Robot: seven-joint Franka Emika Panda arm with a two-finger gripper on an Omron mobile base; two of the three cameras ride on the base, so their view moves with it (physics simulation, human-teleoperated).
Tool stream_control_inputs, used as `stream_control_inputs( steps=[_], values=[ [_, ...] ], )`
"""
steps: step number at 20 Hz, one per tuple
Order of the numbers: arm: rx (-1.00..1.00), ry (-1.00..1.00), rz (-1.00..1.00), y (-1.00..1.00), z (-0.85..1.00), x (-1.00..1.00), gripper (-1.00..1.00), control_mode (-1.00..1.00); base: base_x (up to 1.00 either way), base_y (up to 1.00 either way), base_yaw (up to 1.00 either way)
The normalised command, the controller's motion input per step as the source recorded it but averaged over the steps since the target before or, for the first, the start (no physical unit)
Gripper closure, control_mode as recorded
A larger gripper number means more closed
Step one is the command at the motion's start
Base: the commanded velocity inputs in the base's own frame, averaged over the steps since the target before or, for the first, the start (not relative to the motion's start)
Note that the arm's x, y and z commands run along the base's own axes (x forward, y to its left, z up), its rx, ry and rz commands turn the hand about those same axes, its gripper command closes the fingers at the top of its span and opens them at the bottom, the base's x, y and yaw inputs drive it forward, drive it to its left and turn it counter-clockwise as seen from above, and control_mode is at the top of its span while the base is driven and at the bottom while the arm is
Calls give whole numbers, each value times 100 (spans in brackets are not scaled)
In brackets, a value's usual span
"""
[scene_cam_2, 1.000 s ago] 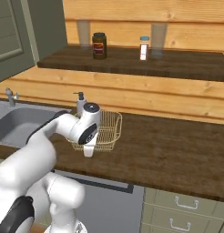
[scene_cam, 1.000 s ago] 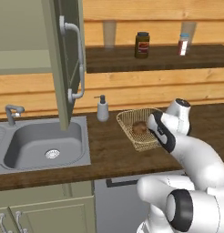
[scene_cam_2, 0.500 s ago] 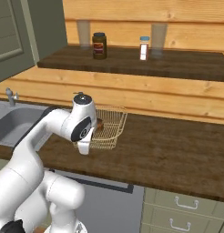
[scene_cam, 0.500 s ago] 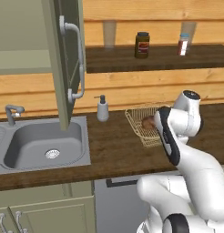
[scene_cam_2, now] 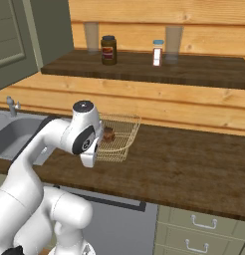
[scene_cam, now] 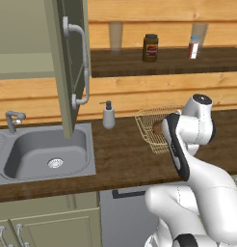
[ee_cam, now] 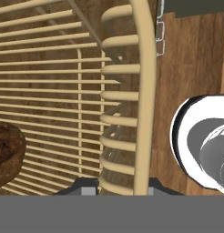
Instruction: Open the cabinet, pick up the bread from the cabinet and place it in the basket. Then move the basket to the dining counter.
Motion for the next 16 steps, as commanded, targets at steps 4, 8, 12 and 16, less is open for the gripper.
stream_control_inputs(
  steps=[4, 8, 12, 16],
  values=[
    [0, 0, 0, -2, 23, 1, 100, -100, 0, 0, 0],
    [1, 0, 0, 0, 1, 0, 100, -100, 0, 0, 0],
    [8, 0, 0, 0, 0, 0, 100, -100, 0, 0, 0],
    [14, -4, 0, -2, 0, 0, 100, -100, 0, 0, 0]
  ],
)
